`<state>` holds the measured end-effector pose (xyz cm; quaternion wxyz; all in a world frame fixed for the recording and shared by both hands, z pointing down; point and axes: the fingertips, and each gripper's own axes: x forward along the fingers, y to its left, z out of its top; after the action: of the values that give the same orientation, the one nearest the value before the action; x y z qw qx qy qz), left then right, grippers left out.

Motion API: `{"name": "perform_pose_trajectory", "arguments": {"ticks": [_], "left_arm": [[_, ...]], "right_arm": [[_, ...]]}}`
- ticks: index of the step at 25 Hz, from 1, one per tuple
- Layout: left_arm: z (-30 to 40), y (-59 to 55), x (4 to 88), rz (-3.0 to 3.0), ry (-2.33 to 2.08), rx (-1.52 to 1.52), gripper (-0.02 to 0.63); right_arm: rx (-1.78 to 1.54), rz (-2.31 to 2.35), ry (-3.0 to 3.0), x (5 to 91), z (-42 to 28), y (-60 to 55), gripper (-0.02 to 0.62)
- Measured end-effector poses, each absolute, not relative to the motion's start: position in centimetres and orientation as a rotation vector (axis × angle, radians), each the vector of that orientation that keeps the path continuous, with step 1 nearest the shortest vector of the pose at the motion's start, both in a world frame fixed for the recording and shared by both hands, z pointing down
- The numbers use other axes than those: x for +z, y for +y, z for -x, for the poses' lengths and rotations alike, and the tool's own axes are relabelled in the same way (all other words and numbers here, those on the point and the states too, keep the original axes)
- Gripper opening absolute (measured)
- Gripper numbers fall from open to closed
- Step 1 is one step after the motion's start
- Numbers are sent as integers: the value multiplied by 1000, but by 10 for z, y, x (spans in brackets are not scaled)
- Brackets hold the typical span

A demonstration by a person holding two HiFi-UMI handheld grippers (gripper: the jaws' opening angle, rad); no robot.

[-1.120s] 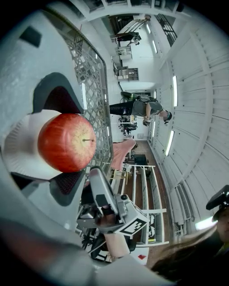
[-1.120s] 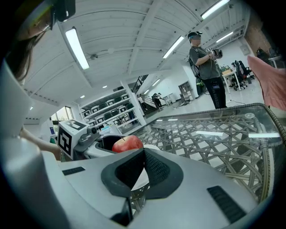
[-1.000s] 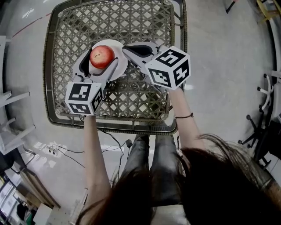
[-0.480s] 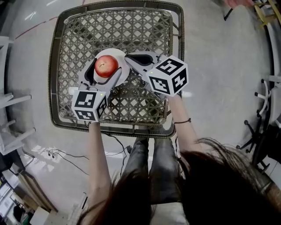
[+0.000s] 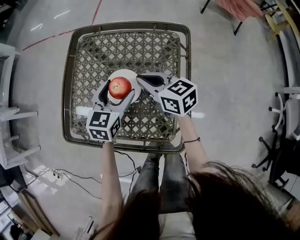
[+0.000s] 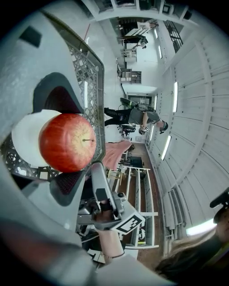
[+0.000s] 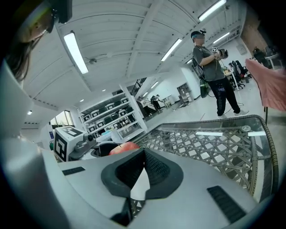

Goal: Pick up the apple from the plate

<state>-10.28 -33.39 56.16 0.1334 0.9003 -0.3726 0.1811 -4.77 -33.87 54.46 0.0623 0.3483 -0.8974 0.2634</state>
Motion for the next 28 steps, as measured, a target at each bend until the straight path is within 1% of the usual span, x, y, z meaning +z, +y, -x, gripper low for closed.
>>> {"name": "perform_pose_trajectory", "arguments": {"ticks": [28], "left_arm": [[108, -288, 487, -2610, -1130, 405, 402]], "right_arm": [[733, -1083, -2766, 470, 49, -302, 9]]}}
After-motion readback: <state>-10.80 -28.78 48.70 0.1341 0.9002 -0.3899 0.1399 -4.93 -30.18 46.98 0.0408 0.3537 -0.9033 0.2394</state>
